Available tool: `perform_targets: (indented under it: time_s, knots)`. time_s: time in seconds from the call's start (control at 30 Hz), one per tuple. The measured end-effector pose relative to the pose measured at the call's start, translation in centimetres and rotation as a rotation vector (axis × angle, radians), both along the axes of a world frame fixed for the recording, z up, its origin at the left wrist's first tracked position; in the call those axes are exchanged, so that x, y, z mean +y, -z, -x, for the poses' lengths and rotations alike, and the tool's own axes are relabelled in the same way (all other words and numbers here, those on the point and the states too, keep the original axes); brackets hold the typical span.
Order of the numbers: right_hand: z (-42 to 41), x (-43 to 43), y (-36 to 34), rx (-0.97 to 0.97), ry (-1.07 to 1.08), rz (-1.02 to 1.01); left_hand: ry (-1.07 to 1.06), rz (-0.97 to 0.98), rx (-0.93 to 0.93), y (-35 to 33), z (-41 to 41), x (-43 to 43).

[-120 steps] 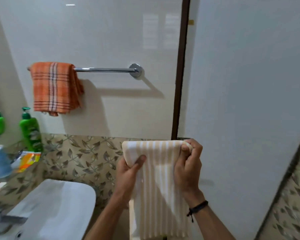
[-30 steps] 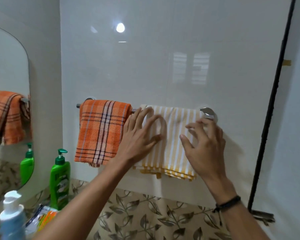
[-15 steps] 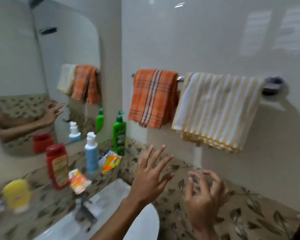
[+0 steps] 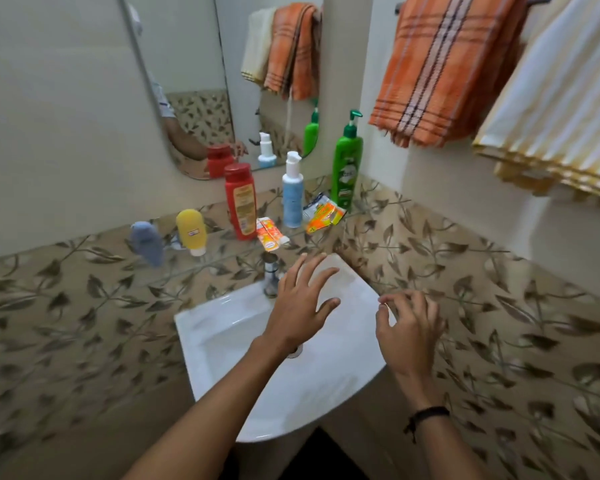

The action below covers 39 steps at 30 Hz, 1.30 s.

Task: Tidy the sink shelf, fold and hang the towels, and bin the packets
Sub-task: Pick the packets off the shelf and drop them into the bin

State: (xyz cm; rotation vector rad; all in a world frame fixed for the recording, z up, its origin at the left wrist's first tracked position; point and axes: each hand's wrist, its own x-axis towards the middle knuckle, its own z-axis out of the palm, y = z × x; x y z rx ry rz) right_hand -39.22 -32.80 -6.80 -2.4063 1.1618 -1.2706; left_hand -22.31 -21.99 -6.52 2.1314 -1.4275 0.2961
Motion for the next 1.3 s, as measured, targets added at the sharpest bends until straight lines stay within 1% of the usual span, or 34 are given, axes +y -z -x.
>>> perform_targets:
  time_s: [0.17, 0.37, 0.47, 0.57, 0.67, 0.77, 0.87, 0.9, 1.0, 1.2, 1.3]
  knots:
    - [-3.3, -0.2, 0.3, 0.06, -0.058, -0.062, -0.065, -0.031, 0.036, 0.1, -3.1, 0.7]
    - [-8.1, -1.3, 0.0, 0.039, -0.117, -0.162, -0.115, -0.057, 0.021, -1.0, -7.2, -0.3]
    - [-10.2, -2.3, -0.6, 0.025, -0.205, -0.241, -0.176, -0.098, -0.018, -1.7, -8.9, -1.0]
    - [-12.7, -3.5, -1.3, 0.039, -0.268, -0.339, -0.269, -0.138, -0.103, -1.8, -10.5, -1.6]
    - [-15.3, -5.0, -2.1, 0.016, -0.342, -0.413, -0.306, -0.148, -0.156, -2.0, -11.6, -2.0]
    - [-17.9, -6.5, -3.1, 0.003, -0.396, -0.542, -0.361, -0.168, -0.177, -2.1, -12.5, -2.3]
    - [-20.2, -8.0, -3.4, -0.1, -0.469, -0.751, -0.401, -0.169, -0.153, -2.0, -13.1, -2.5]
    - [-20.7, -8.4, -3.3, -0.127, -0.484, -0.787, -0.406, -0.162, -0.145, -2.0, -13.1, -2.4]
    - [-22.0, -9.6, -3.2, -0.144, -0.508, -0.8, -0.425, -0.109, -0.125, -2.5, -12.6, -2.5]
    - [-23.2, -10.4, -2.7, -0.197, -0.414, -0.829, -0.439, 0.016, -0.126, -3.4, -10.1, -3.0]
    - [-22.3, -9.7, -3.0, -0.248, -0.413, -0.787, -0.44, 0.083, -0.145, -3.9, -8.5, -3.2]
